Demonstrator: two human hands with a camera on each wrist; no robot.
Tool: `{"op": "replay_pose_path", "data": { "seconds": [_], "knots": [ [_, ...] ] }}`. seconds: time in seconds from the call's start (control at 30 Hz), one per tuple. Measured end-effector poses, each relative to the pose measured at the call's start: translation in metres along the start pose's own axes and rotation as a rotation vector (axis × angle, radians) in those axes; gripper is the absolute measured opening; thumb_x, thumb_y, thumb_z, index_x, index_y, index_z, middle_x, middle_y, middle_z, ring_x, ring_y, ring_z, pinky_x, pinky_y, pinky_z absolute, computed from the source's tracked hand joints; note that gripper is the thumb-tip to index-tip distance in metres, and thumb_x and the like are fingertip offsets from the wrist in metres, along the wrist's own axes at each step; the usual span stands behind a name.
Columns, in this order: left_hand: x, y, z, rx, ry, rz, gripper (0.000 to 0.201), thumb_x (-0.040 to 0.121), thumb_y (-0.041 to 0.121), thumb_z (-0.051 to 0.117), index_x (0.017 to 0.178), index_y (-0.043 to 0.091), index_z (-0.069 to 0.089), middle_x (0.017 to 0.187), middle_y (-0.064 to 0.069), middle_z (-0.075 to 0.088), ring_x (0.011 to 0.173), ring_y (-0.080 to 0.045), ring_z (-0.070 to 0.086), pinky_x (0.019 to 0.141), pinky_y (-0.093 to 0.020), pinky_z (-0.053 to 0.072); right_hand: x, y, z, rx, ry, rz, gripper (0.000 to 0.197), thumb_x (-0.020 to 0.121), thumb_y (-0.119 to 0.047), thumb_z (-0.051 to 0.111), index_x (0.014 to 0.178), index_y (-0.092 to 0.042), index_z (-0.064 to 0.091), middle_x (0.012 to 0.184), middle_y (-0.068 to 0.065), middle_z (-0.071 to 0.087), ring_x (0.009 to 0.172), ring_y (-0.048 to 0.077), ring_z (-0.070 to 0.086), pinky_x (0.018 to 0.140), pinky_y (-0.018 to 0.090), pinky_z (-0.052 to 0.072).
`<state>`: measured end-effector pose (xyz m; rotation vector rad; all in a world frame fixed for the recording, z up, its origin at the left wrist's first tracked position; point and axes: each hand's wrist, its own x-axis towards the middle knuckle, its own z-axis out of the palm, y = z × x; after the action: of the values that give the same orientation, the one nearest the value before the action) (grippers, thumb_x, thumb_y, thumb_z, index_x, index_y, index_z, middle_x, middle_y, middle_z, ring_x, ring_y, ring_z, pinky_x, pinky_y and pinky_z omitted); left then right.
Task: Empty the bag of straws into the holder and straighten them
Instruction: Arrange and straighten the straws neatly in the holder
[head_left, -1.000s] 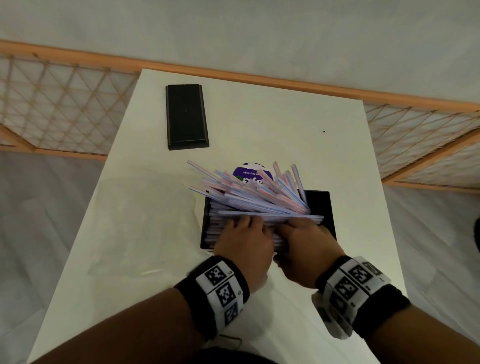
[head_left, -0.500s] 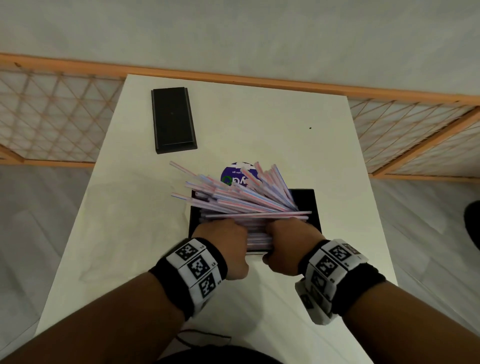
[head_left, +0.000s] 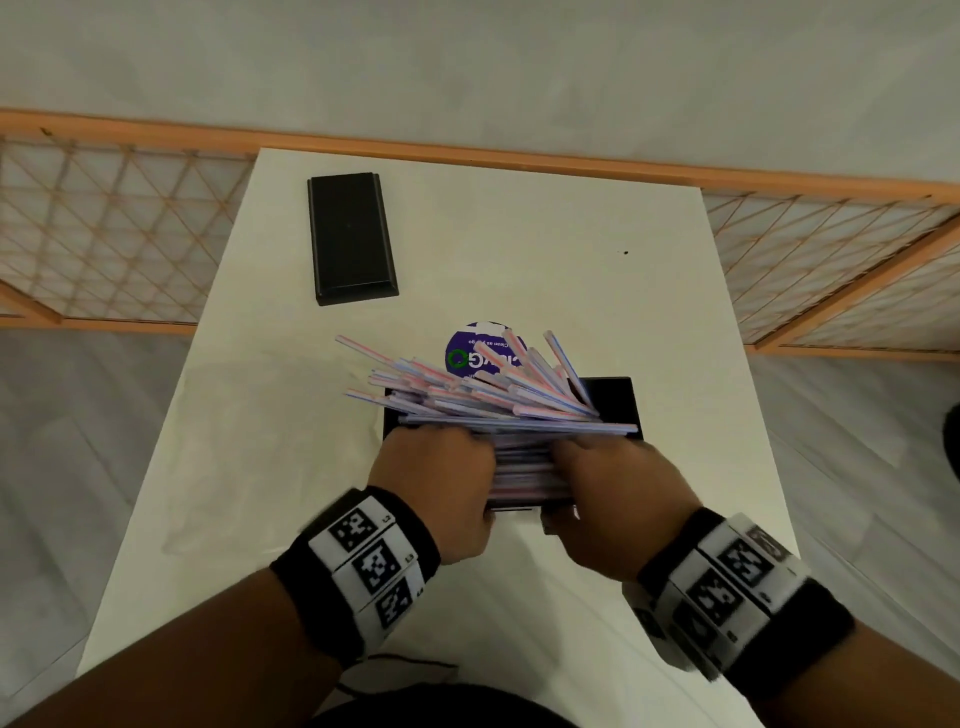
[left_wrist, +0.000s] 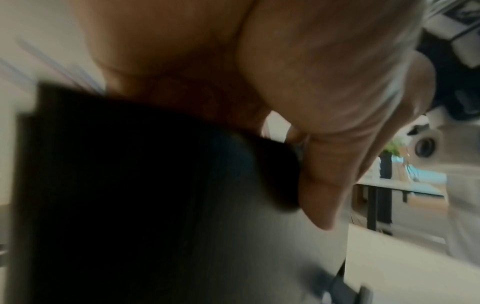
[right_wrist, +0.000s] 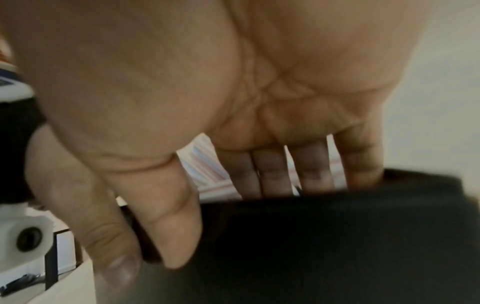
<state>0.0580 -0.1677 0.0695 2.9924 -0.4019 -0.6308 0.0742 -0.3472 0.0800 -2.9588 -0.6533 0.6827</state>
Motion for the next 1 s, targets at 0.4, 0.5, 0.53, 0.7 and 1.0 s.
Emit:
{"op": "replay_pose_path", "data": {
  "seconds": [0.4,0.5,0.53,0.7,1.0],
  "knots": [
    [-0.004,-0.011,0.006,-0.051,0.125,0.042,0.067,0.066,0.059,0.074,0.116,0.017,0.061,0.113,-0.003,0.059,0.108,-0.029,0.058,0.088,-0.043,0.052,0.014,0.002,0.020,-0.007,-0.096,-0.020,0.083,0.067,-0.076,0.053,0.139,-0.037,0.040,0.139,-0.011,0.050,0.131,0.023,0.043,0.103,0.042,0.034],
    [-0.003,-0.007,0.010,-0.008,0.063,0.049,0.059,0.085,0.056,0.061,0.130,0.020,0.052,0.128,0.000,0.051,0.124,-0.025,0.047,0.100,-0.039,0.040,0.018,-0.001,0.021,-0.069,-0.065,0.037,0.077,0.070,-0.073,0.054,0.135,-0.032,0.046,0.135,-0.008,0.052,0.129,0.024,0.044,0.105,0.041,0.034],
    [-0.003,-0.006,0.011,-0.008,0.067,0.060,0.058,0.088,0.054,0.058,0.134,0.021,0.049,0.131,0.000,0.049,0.126,-0.025,0.045,0.101,-0.038,0.039,0.019,-0.003,0.022,-0.065,-0.067,0.049,0.076,0.071,-0.073,0.055,0.134,-0.031,0.047,0.134,-0.007,0.053,0.129,0.024,0.045,0.106,0.041,0.034],
    [0.000,-0.004,0.022,-0.044,0.028,0.059,0.064,0.087,0.047,0.062,0.142,0.023,0.038,0.144,0.000,0.039,0.134,-0.026,0.042,0.108,-0.039,0.037,0.015,-0.009,0.014,-0.039,-0.074,0.027,0.061,0.072,-0.064,0.058,0.124,-0.031,0.054,0.125,-0.007,0.060,0.119,0.024,0.055,0.101,0.038,0.040],
    [0.012,-0.008,0.024,-0.078,-0.077,0.058,0.068,0.082,0.049,0.069,0.139,0.024,0.041,0.146,-0.001,0.042,0.135,-0.027,0.044,0.111,-0.041,0.040,0.012,-0.014,0.024,-0.128,-0.081,0.021,0.074,0.074,-0.072,0.055,0.130,-0.025,0.044,0.128,-0.002,0.053,0.121,0.027,0.049,0.101,0.044,0.037]
  ]
}}
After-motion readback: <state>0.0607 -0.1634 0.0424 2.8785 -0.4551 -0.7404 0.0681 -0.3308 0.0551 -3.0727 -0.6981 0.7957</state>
